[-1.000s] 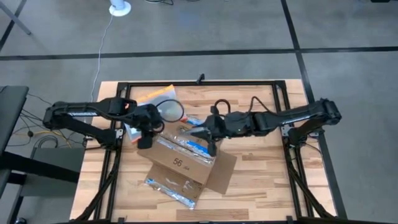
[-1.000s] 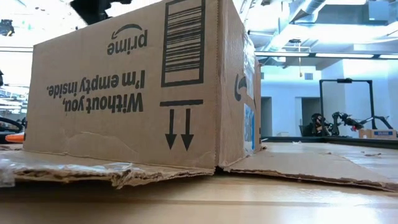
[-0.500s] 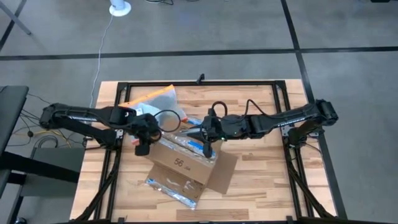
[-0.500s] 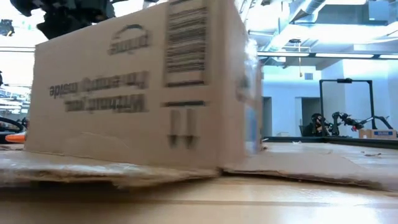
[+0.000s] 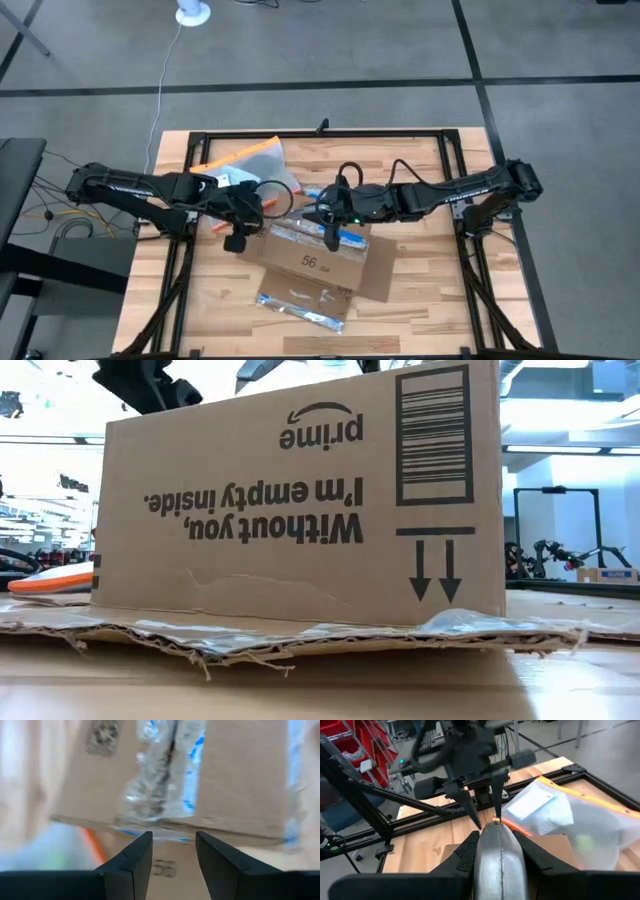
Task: Unpack boxes
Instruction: Break down the box using the silver cutter until it is completely flat
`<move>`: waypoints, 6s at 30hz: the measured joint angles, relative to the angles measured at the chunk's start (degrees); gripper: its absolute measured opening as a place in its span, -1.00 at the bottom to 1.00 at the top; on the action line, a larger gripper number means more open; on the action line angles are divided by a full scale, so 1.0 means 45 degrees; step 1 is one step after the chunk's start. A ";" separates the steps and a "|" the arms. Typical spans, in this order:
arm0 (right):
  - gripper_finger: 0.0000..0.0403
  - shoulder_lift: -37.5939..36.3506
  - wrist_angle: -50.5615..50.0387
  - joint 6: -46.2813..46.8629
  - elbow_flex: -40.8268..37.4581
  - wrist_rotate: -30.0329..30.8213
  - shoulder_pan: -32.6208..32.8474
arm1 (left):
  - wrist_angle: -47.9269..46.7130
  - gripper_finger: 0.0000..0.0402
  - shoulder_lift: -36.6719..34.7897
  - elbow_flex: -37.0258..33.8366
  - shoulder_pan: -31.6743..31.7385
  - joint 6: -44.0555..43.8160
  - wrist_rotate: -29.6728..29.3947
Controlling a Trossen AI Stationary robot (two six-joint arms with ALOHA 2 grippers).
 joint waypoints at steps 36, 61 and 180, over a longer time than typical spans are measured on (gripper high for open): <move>-0.66 0.0838 0.0297 0.1411 0.0005 0.1302 0.0782 | -0.0519 -0.33 0.1875 0.0671 0.1832 0.0922 0.3879; -0.66 0.2672 0.2335 0.0968 0.0005 0.1701 0.0437 | 0.0193 -0.33 0.1869 0.0300 0.1793 0.0965 0.3411; -0.68 0.0671 -1.5161 -0.1921 0.4516 -0.1196 0.0662 | -0.0852 -0.33 0.3363 0.0416 0.2023 0.0966 0.3670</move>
